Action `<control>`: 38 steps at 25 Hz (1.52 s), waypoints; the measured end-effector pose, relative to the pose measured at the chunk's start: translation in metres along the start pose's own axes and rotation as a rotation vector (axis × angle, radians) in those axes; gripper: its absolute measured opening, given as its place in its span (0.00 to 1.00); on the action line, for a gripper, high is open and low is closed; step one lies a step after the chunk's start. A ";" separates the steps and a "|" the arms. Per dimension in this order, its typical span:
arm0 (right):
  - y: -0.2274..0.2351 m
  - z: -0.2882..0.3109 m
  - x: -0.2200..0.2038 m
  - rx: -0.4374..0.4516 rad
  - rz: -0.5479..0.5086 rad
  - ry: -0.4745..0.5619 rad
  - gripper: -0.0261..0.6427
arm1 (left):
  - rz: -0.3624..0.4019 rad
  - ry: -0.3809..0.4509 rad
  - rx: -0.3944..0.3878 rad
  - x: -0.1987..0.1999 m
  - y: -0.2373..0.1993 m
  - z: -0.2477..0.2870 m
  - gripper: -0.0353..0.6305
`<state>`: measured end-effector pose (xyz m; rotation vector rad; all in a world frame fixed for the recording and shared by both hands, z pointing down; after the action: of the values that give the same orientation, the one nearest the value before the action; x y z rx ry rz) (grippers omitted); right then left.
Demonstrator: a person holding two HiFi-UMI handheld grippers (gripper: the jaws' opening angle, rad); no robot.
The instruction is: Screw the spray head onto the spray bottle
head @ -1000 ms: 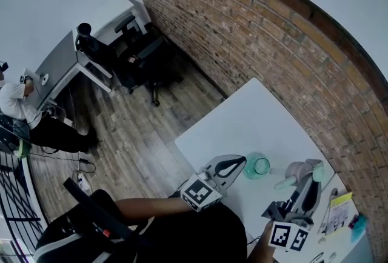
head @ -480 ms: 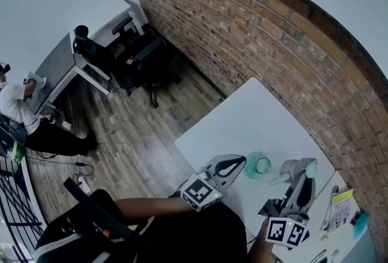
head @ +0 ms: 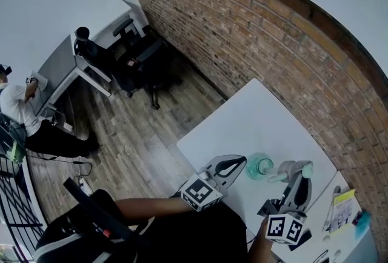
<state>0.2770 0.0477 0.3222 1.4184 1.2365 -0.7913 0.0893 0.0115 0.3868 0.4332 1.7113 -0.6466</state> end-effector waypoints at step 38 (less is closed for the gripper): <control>-0.001 -0.017 -0.098 -0.024 -0.023 -0.200 0.14 | -0.015 -0.006 -0.004 0.002 -0.027 -0.008 0.05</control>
<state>0.2495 0.0375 0.4175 1.2749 1.1065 -0.9081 0.0663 -0.0044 0.3917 0.4154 1.7115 -0.6549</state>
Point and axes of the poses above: the fingertips, and each gripper's own axes: z forward along the fingers, y to its right, x out of its top, the point moved 2 cm from there along -z, backward along the fingers, and after that the axes turned 15 degrees about y, right-handed, at the moved point
